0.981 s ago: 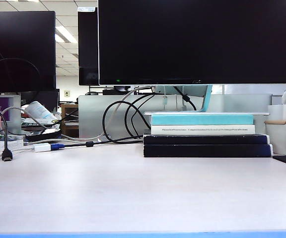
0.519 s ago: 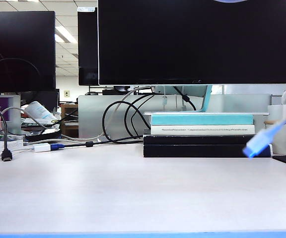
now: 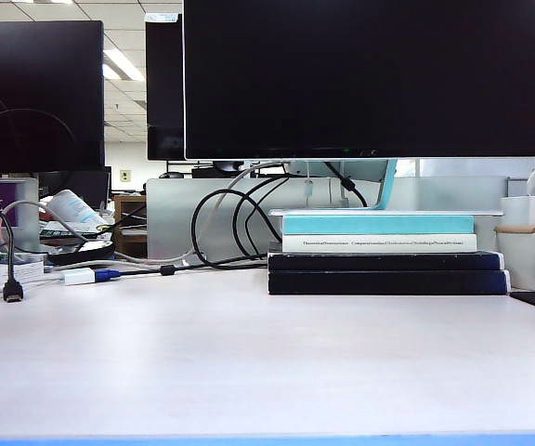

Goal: Unfold the white charging cable into a straight cable.

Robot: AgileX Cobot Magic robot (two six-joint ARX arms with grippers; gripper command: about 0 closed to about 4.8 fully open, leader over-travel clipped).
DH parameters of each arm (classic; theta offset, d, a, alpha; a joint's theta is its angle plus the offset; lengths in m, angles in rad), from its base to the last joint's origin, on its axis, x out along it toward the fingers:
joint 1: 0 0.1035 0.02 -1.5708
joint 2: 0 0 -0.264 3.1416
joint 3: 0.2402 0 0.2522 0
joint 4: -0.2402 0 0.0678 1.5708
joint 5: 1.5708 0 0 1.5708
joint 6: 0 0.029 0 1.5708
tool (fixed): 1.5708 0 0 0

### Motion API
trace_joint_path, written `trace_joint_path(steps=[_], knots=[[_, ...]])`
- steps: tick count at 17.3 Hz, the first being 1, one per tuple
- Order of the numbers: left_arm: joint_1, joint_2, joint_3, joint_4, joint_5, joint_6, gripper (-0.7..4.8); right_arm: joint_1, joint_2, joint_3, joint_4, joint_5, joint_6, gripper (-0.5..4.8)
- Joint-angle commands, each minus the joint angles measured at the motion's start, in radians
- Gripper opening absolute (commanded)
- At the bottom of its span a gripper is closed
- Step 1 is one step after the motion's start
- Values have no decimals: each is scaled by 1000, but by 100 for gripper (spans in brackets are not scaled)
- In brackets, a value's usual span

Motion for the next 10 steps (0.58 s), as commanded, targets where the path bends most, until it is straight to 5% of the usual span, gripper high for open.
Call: trace_joint_path(steps=[1,10], knots=[[-1,-3,3,38,14,-1,-6,1,-1,2,7,-3,-37,-1],[-2,-3,3,12,130,-46,-6,1,0,2,124,19,-19,-1]])
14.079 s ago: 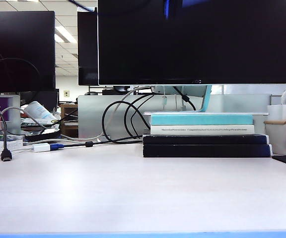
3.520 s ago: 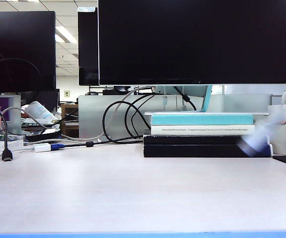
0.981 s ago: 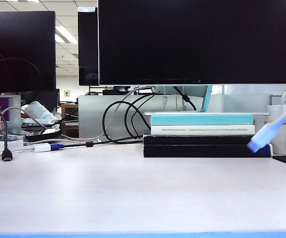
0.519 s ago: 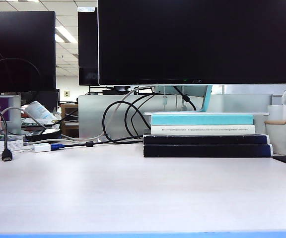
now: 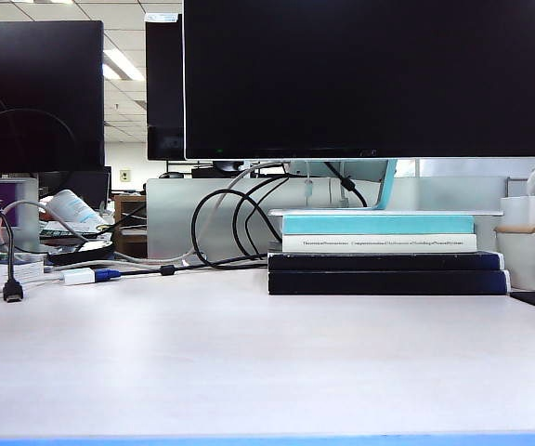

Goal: Unfold the white charging cable into a straight cable.

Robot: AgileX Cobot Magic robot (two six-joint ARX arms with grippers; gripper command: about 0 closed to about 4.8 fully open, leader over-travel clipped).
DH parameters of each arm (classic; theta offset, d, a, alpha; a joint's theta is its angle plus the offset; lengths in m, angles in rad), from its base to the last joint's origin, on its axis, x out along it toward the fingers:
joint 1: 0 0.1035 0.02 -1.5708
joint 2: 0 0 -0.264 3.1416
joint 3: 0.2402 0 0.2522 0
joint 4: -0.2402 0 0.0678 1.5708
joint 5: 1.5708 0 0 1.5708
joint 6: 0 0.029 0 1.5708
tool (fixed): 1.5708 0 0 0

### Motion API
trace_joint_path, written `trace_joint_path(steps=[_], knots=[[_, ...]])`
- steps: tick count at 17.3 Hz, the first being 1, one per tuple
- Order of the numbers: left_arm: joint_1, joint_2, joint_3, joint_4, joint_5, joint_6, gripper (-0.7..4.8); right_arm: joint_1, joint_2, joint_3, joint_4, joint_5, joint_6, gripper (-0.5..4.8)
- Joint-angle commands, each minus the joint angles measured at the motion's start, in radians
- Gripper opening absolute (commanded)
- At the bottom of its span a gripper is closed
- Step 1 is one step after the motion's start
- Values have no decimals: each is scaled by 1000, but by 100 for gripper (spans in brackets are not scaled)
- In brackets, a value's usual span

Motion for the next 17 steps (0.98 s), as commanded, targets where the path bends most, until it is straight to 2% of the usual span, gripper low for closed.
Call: trace_joint_path(steps=[1,6,7,8,9,15,17], knots=[[-5,-2,3,24,86,-20,-6,0,6,3,101,3,40,-1],[-5,-2,3,24,138,-73,-6,0,42,3,214,4,93,-1],[-5,-2,3,16,143,-100,52,2,74,4,305,-11,149,-1],[-5,-2,3,16,129,-122,358,2,74,4,304,-22,151,-1],[-5,-2,3,16,106,-128,479,2,74,4,302,-23,151,-1],[-4,-2,3,6,-72,-183,479,2,71,4,297,-25,151,-1],[-4,-2,3,-29,-93,-208,479,2,71,4,296,-25,151,-1]])
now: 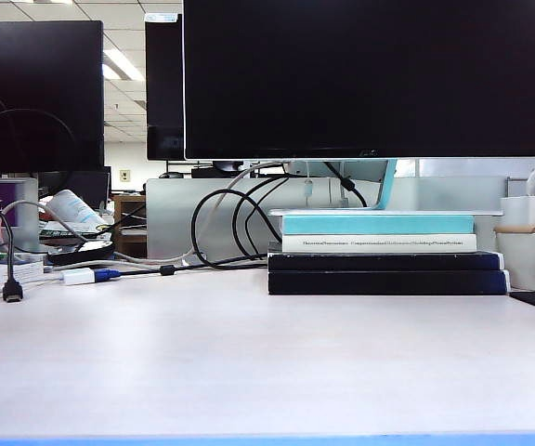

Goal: Unfold the white charging cable into a straight cable.

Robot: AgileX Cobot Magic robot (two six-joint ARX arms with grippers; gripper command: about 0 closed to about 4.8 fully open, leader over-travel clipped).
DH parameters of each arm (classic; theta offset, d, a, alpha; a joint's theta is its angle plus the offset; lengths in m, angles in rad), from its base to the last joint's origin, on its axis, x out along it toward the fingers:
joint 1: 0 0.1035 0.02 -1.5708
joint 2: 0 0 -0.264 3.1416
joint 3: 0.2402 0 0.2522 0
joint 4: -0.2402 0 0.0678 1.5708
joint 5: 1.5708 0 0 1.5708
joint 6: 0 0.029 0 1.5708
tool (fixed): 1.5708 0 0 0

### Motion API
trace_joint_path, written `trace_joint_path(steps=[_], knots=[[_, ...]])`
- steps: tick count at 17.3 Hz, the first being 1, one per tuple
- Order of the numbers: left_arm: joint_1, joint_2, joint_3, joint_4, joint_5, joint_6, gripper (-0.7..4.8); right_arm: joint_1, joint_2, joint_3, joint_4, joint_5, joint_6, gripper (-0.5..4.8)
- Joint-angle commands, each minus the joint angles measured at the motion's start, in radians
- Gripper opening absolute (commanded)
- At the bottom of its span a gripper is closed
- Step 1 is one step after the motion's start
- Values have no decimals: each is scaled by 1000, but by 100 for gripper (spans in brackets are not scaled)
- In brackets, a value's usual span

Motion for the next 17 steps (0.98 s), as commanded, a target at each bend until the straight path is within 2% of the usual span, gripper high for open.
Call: trace_joint_path(steps=[1,4,6,7,9,10,11,12,15,16,17], knots=[[1,-3,3,-42,-40,-36,479,3,-3,3,2,-13,4,-1],[1,-3,3,-138,-41,-42,479,3,-3,3,-2,-13,3,-1],[13,-3,3,-152,-214,-105,479,3,-6,3,-1,-12,3,-1],[37,-3,-1,-139,-209,-146,429,2,-8,3,5,-10,3,-1],[89,-3,-25,-59,-176,-228,428,1,-18,3,33,-2,3,-1],[136,-8,-48,3,-138,-288,428,0,-26,5,58,14,5,-1],[206,-18,-84,129,-22,-409,431,-1,-45,5,100,77,25,-1],[272,-33,-125,299,143,-543,433,-1,-58,5,142,129,35,-1],[310,-32,-168,426,261,-609,436,-1,-70,5,220,174,64,-1],[314,-31,-200,522,313,-671,439,-1,-69,5,317,175,113,-1],[314,-31,-215,565,312,-697,439,-1,-69,5,342,174,121,-1]])
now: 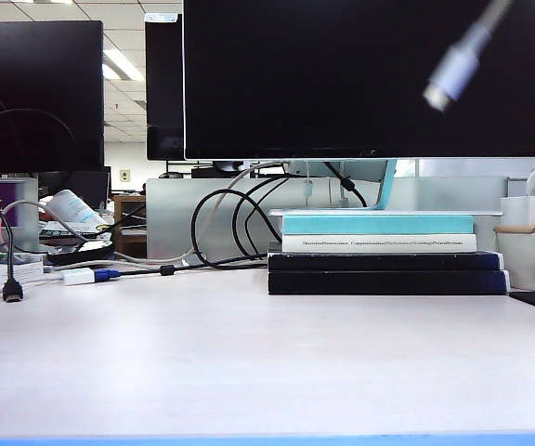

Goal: Unfold the white charging cable into a straight cable.

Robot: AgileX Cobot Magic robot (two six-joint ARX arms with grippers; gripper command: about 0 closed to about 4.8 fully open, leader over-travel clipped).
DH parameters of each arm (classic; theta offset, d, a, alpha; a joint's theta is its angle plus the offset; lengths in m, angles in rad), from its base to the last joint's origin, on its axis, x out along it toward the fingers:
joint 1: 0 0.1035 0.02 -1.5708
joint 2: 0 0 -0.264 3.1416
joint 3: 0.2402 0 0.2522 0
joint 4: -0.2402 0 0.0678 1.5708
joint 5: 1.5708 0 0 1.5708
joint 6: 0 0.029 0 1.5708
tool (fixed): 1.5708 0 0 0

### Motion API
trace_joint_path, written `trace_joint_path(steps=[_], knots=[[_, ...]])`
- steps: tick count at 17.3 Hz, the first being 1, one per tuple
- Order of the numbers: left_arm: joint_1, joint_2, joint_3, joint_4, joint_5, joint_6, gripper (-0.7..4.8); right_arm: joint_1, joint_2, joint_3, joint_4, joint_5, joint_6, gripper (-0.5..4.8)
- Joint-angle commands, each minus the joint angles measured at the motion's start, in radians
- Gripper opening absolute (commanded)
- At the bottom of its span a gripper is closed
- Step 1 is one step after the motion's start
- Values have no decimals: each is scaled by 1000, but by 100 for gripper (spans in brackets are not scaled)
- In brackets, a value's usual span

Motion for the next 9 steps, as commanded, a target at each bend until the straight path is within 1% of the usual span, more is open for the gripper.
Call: trace_joint_path(steps=[1,2,3,4,6,7,8,9], knots=[[8,-2,-51,194,15,-115,439,2,-1,5,127,4,64,-1],[16,-2,-66,232,13,-141,439,2,-1,5,132,4,65,-1],[57,-1,-101,280,18,-253,454,2,-3,5,134,4,76,-1],[90,2,-111,274,74,-326,479,2,-7,5,143,4,79,-1],[95,8,-111,238,157,-337,479,2,-12,5,164,4,90,-1],[95,10,-111,177,224,-323,479,2,-12,5,162,4,90,-1],[95,10,-111,137,226,-318,479,2,-12,5,157,4,90,-1],[95,10,-111,150,222,-318,479,2,-12,5,150,0,98,-1]])
